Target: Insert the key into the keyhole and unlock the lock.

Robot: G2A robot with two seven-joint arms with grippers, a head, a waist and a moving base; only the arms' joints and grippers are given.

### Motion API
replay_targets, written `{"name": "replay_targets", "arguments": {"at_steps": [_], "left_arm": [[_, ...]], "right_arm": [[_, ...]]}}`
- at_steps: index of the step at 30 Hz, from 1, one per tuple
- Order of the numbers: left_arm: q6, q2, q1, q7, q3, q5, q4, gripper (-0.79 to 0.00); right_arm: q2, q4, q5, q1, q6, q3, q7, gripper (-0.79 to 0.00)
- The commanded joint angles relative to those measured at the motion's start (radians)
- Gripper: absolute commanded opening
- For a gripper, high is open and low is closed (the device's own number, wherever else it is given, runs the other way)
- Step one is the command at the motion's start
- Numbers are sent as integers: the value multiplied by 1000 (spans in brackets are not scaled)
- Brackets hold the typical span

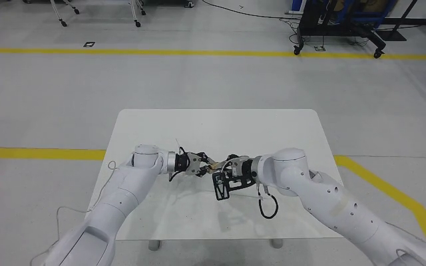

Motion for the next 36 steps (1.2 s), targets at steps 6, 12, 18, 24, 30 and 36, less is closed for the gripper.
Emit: {"name": "replay_targets", "arguments": {"at_steps": [6,12,18,24,30,36], "left_arm": [[-4,1,-1,-4,-2,-5,1,-785],[-48,3,2,15,-21,-26,-4,-785],[-91,5,11,47,-40,-39,-18,-785],[-118,9,19,75,-48,-25,-35,-785],[-216,16,24,149,-53,50,-67,-785],[-310,23,47,180,-72,77,-111,-785]], "right_arm": [[-16,29,53,19,6,-9,32,0],[-17,32,74,20,5,-3,23,0],[-17,32,74,20,5,-3,23,0],[-17,32,74,20,5,-3,23,0],[-12,19,62,-31,97,29,31,-169],[4,33,103,-83,98,104,-78,-785]]}}
